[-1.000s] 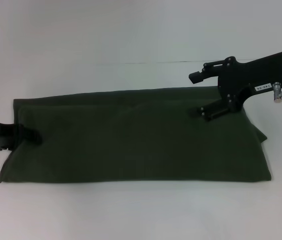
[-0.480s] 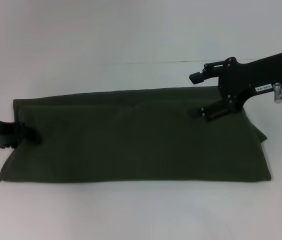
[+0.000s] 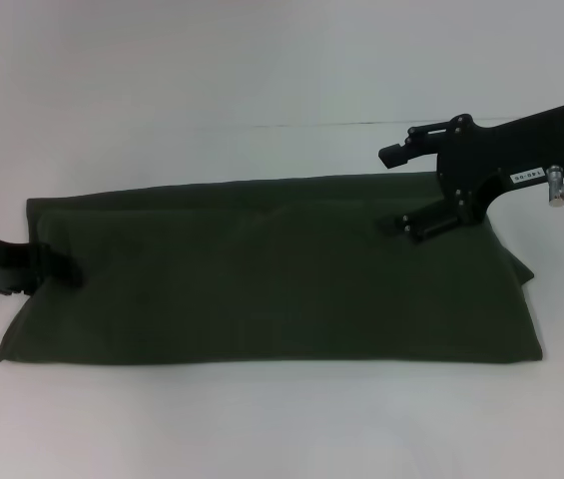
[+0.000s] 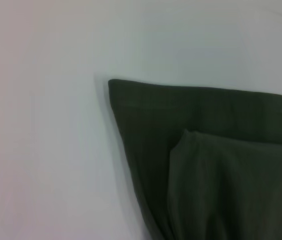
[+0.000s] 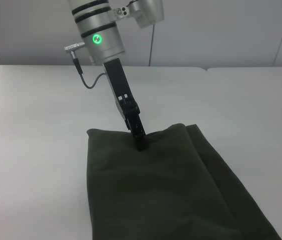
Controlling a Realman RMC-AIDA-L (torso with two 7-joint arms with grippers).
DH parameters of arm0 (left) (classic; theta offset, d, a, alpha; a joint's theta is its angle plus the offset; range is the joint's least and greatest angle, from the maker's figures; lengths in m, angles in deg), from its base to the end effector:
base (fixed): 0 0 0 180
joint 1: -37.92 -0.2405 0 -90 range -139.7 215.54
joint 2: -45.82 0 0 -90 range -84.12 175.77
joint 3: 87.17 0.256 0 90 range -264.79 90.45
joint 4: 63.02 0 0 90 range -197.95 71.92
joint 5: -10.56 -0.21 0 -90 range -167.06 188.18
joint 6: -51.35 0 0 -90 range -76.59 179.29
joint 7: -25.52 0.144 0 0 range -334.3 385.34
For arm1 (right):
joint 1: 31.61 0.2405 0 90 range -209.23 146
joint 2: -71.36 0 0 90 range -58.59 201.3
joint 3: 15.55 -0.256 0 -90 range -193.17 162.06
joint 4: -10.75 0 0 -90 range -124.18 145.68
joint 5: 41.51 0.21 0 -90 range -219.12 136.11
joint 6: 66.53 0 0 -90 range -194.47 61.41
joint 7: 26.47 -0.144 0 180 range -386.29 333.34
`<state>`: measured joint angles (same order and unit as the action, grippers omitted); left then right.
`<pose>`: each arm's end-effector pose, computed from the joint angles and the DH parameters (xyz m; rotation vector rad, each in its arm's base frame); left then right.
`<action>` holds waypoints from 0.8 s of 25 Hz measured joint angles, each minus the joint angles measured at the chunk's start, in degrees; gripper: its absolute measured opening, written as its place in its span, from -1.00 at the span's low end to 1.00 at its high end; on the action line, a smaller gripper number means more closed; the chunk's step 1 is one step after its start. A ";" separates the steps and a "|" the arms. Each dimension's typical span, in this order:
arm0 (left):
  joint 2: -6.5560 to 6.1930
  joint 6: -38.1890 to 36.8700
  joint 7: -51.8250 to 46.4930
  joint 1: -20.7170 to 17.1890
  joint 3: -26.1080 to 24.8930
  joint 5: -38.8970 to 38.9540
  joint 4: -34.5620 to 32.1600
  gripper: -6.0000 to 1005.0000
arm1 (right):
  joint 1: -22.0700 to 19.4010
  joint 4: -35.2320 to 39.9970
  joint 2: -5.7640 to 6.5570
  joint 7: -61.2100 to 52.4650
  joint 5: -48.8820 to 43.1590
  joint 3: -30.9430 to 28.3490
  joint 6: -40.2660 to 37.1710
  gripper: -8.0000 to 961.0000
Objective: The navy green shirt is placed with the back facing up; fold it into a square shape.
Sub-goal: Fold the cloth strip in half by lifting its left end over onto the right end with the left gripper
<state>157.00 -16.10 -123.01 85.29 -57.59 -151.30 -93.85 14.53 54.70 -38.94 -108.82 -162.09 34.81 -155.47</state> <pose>-0.3108 0.4108 0.0455 -1.9296 -1.7688 0.0365 0.1808 0.4077 0.0482 -2.9125 0.0630 0.2673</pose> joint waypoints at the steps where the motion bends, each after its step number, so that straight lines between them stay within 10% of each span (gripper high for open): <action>1: 0.00 0.00 0.00 0.00 0.03 -0.02 -0.01 0.23 | 0.00 0.00 -0.01 0.00 0.00 -0.01 0.00 0.91; 20: 0.00 0.04 0.03 -0.08 0.48 -0.12 -0.02 -0.05 | 0.00 0.00 -0.08 0.00 0.00 0.00 0.00 0.91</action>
<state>157.00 -16.06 -122.99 85.22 -57.11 -151.42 -93.87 14.52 54.70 -39.02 -108.83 -162.09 34.80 -155.48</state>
